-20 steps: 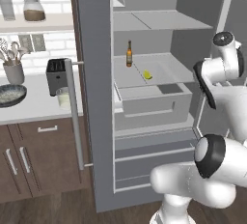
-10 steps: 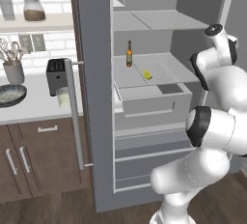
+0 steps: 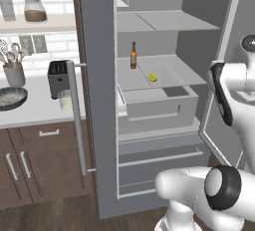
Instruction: Grab a lemon wedge from the fridge and one ice cube from the ice bowl, and put them in the glass of lemonade.
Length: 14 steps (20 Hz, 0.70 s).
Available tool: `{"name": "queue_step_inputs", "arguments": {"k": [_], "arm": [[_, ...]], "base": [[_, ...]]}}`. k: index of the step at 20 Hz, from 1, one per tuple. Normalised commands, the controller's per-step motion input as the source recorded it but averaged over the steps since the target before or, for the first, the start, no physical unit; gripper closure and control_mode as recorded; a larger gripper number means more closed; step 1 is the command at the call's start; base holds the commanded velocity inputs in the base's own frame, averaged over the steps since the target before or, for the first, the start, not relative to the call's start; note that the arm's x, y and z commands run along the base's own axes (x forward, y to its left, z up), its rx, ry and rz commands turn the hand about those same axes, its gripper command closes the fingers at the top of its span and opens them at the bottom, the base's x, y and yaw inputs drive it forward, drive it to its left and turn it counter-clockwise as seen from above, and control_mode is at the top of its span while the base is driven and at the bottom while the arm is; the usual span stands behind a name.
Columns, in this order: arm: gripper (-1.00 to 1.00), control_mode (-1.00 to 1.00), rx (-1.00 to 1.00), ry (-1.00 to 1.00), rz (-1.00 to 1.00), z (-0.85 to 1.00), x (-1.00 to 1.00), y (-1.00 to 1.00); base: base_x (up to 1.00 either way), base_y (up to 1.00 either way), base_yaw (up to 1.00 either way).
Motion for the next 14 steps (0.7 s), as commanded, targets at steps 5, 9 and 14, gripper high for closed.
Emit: {"name": "queue_step_inputs", "arguments": {"k": [5,9,14], "arm": [[-1.0,-1.0,0.55,-0.31,-0.02,-0.3,-0.74,0.86],[-1.0,-1.0,0.44,-0.23,-0.08,-0.29,-0.64,1.0],[-1.0,-1.0,0.42,-0.12,-0.05,-0.26,-0.42,1.0]], "base": [[0.0,0.0,0.0],[0.0,0.0,0.0],[0.0,0.0,0.0]]}}
